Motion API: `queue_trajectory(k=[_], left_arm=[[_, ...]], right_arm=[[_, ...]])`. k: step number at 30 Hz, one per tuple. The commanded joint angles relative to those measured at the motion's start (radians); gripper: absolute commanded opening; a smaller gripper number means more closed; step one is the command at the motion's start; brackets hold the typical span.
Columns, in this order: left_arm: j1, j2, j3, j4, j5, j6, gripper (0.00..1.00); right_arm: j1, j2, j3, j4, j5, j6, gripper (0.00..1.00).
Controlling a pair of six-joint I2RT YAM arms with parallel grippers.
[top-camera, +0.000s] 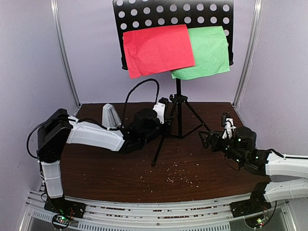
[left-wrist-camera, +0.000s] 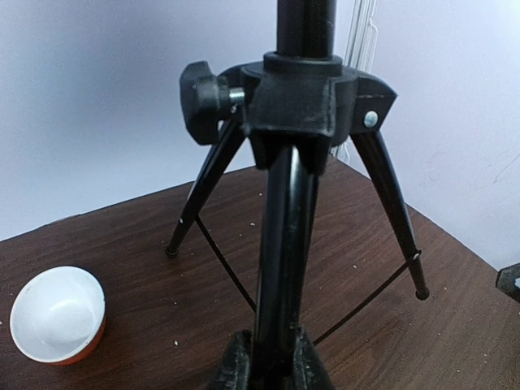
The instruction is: Pack up the instrument practice props
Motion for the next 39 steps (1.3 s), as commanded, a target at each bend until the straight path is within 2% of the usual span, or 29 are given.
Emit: queue_trajectory(k=[1, 8, 16, 17, 21, 24, 29, 35, 39], left_arm=[[-0.015, 0.051, 0.030, -0.080, -0.086, -0.003, 0.00], [-0.029, 0.093, 0.103, -0.162, -0.093, 0.026, 0.00], [-0.029, 0.107, 0.118, -0.179, -0.051, 0.017, 0.00], [-0.030, 0.108, 0.117, -0.179, -0.041, 0.016, 0.06], [-0.030, 0.094, 0.101, -0.160, -0.007, 0.019, 0.54], [-0.030, 0.047, 0.062, -0.114, 0.006, 0.032, 0.72], [-0.030, -0.078, -0.063, 0.003, 0.026, 0.068, 0.81], [-0.030, -0.184, -0.159, 0.042, 0.150, 0.124, 0.80], [-0.030, -0.225, -0.205, 0.059, 0.251, 0.130, 0.78]], right_arm=[[0.007, -0.012, -0.017, 0.023, 0.054, 0.017, 0.90], [0.008, -0.010, -0.017, 0.018, 0.061, 0.018, 0.90], [0.007, -0.024, -0.025, 0.013, 0.072, 0.023, 0.90], [0.006, -0.025, -0.025, 0.012, 0.072, 0.024, 0.90], [0.006, -0.035, -0.026, 0.003, 0.072, 0.022, 0.90], [0.007, -0.046, -0.024, -0.007, 0.076, 0.021, 0.90], [0.006, -0.068, -0.027, -0.019, 0.091, 0.011, 0.90], [0.006, -0.063, -0.020, -0.002, 0.098, 0.012, 0.89], [0.006, -0.046, 0.023, -0.001, 0.067, -0.009, 0.84]])
